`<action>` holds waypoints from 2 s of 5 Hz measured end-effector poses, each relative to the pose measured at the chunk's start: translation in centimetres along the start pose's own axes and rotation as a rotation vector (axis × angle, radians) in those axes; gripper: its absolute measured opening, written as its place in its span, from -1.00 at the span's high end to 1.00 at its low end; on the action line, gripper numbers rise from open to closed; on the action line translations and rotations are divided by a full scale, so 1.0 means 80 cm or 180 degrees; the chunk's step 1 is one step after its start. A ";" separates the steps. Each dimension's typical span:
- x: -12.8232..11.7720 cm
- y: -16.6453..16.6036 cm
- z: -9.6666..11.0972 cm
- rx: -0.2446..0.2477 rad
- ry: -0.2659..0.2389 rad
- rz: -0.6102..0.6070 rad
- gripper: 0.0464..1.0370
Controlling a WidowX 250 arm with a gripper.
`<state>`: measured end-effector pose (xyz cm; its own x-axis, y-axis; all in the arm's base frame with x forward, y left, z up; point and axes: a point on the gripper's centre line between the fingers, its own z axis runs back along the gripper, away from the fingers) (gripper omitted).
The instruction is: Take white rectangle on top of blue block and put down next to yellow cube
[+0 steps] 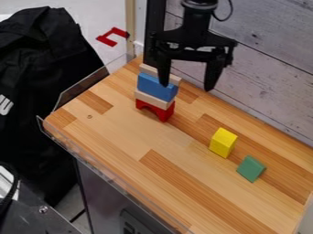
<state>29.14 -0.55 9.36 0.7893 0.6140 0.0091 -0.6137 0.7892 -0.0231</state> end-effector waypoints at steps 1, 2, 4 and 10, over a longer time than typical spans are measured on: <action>0.005 0.007 0.002 0.0073 0.0025 0.0554 -0.92; 0.015 0.005 -0.003 0.0100 0.0050 0.1030 -0.92; 0.032 -0.001 -0.006 0.0145 -0.0010 0.2009 -0.92; 0.079 0.033 -0.043 0.0056 0.0247 0.2730 -0.92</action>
<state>32.56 5.38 5.91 0.0516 0.9960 -0.0729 -0.9983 0.0535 0.0247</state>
